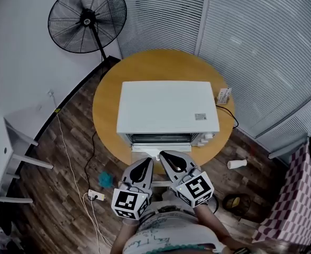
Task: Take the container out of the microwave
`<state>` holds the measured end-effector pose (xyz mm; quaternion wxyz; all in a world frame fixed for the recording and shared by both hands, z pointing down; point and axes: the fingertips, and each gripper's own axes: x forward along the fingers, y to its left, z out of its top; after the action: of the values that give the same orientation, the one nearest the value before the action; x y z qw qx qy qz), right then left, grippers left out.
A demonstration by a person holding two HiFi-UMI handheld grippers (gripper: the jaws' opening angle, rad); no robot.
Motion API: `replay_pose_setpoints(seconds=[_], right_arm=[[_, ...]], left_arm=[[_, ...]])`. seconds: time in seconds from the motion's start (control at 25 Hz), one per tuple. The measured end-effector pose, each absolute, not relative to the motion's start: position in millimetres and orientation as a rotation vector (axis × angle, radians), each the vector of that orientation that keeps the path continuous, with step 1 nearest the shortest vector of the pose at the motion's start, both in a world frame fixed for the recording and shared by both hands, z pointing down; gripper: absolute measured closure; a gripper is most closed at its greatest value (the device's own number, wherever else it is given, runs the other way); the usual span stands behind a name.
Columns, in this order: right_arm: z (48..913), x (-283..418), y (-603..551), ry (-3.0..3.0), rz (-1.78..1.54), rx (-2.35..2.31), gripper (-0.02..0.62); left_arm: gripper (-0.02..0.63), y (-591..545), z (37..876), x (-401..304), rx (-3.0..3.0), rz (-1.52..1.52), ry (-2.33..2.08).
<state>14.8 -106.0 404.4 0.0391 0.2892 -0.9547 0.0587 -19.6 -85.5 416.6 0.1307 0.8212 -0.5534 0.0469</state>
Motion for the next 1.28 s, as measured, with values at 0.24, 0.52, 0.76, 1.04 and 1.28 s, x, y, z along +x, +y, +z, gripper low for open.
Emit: replay_pose_setpoints(seconds=[0.24, 0.52, 0.76, 1.04, 1.28], right_arm=[[408.8, 20.6, -113.1, -2.925, 0.185, 0.866, 0.603], [418.3, 33.7, -123.6, -2.917, 0.173, 0.839, 0.603], [420.5, 33.9, -132.6, -2.921, 0.163, 0.825, 0.603], [417.1, 23.1, -144.4, -2.902, 0.162, 0.902, 0.603], [417.2, 8.6, -156.0, -2.866, 0.188, 1.009, 0.603]], left_arm=[[0.591, -92.6, 422.3, -18.4, 2.359, 0.15, -1.632], [0.591, -103.3, 427.1, -10.4, 2.342, 0.148, -1.662], [0.591, -109.8, 429.1, -13.4, 2.316, 0.132, -1.691], [0.591, -124.3, 420.8, -25.4, 2.365, 0.122, -1.651], [0.591, -136.0, 415.6, -42.8, 2.434, 0.13, -1.57]])
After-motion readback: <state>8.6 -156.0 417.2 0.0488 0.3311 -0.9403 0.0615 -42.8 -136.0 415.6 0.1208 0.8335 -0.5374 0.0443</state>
